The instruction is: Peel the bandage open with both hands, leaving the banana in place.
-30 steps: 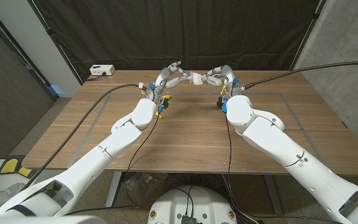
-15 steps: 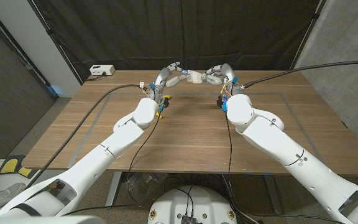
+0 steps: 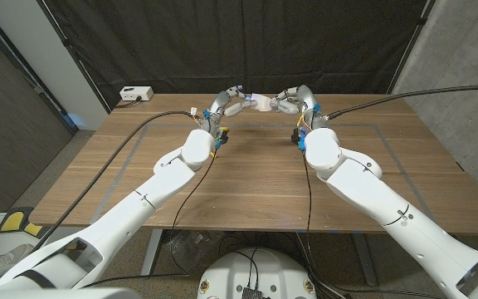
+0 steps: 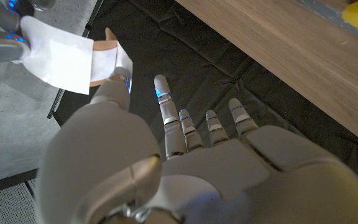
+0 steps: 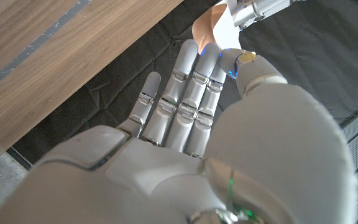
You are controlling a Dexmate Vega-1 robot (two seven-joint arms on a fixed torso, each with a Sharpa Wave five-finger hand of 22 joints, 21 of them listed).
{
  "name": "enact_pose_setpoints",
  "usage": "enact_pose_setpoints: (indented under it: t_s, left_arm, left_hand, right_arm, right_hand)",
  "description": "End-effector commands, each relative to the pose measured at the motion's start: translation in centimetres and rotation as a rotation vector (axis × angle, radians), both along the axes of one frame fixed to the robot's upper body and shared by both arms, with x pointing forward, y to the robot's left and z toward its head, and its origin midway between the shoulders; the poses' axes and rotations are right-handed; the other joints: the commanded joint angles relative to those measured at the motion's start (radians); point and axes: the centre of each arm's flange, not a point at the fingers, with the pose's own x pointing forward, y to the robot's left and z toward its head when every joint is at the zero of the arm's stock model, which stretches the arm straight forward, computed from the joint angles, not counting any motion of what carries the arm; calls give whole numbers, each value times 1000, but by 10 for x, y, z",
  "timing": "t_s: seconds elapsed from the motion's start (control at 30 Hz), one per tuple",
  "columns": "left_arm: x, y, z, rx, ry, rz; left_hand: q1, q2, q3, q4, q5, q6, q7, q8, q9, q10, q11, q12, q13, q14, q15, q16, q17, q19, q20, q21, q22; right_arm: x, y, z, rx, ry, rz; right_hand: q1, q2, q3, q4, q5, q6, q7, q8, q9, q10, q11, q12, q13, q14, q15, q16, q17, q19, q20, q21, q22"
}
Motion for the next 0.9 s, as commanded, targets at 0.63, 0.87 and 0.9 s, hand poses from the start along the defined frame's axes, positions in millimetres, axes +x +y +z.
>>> enact_pose_setpoints:
  t_s: [0.63,0.87,0.9]
  left_arm:
    - [0,-21,-1,-20,-6,-176]
    - [2,-29,4,44,25,-272]
    - [3,-30,4,52,33,-285]
  left_hand:
    - [9,57,10,11,5,-23,-90,-142,-68,40,-27,-9,-4,53,-40,-2,8,66,-15,40,-1]
    - [47,132,57,5,16,-15,-46,-191,-70,25,-24,-26,-4,34,-32,-13,10,49,-9,41,1]
    - [48,141,61,6,18,-12,-42,-195,-70,26,-23,-26,-4,31,-32,-14,11,46,-5,41,1]
  right_arm:
    - [-23,-3,-6,-9,-57,26]
    - [-28,-3,-6,-14,-74,24]
    - [-29,-3,-6,-16,-77,23]
  right_hand:
    - [-15,0,23,5,12,49,30,56,179,5,-6,-4,17,-1,-88,0,12,-8,-6,33,-5]
    - [-15,0,24,5,12,47,31,58,182,5,-7,-5,22,-4,-89,1,17,-11,-6,42,-8]
    - [-15,1,24,4,13,47,30,57,181,4,-6,-6,22,-5,-91,0,17,-10,-6,43,-8]
